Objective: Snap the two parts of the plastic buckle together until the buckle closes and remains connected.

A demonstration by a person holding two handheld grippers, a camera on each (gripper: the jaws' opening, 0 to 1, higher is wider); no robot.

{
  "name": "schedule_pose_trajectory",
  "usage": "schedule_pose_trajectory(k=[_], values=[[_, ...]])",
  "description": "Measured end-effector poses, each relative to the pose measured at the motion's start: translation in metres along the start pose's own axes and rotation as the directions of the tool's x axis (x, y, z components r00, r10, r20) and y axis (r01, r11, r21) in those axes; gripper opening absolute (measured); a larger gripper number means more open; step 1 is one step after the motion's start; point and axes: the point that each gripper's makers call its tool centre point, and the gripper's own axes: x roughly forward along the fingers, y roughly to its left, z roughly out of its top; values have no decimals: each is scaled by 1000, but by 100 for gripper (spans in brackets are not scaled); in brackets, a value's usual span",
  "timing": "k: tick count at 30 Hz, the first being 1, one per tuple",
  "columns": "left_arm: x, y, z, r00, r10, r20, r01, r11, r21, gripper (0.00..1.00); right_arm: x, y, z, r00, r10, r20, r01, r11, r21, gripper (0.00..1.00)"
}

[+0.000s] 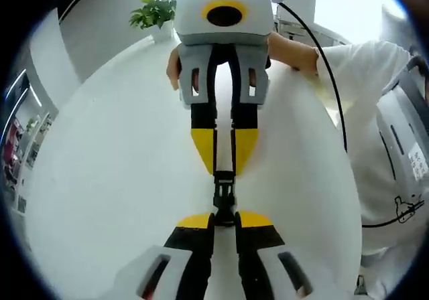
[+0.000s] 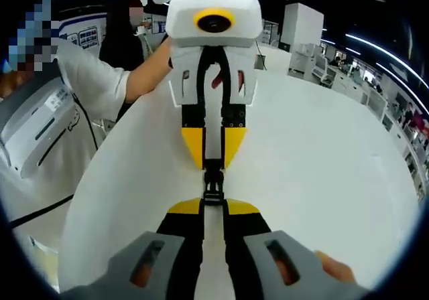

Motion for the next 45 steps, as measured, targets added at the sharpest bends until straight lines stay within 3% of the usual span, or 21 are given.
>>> schedule_pose_trajectory(k=[8, 14, 20, 22, 23, 28, 33, 37, 45], values=[[3, -1, 2, 1000, -16, -1, 16, 1000, 14, 10, 4, -3, 2, 1000, 12, -13, -12, 1000, 1, 9], [4, 1, 3, 998, -59, 5, 59, 998, 7, 10, 5, -8, 3, 1000, 10, 16, -11, 1000, 26, 9], [4, -1, 3, 998, -62, -22, 63, 998, 20, 10, 5, -5, 4, 1000, 21, 23, -21, 1000, 22, 8], [4, -2, 3, 997, -69, -24, 70, 997, 21, 9, 6, -4, 5, 999, 28, 39, -30, 999, 36, 8], [6, -4, 5, 996, -85, -14, 85, 996, 39, 8, 11, 5, 10, 995, 71, 76, -76, 995, 65, 9], [7, -4, 5, 997, -70, -16, 70, 997, 29, 8, 9, 4, 11, 999, 30, 38, -30, 999, 19, 9], [7, -5, 5, 998, -59, 6, 59, 998, 28, 9, 6, 5, 10, 998, 19, 64, -18, 1000, -15, 10], [7, -6, 6, 999, -50, 15, 50, 998, 30, 8, 4, 3, 8, 996, -13, 86, 13, 1000, -5, 13], [6, -5, 6, 998, -56, 19, 55, 998, 15, 8, 4, 5, 6, 998, -25, 59, 22, 999, 48, 10]])
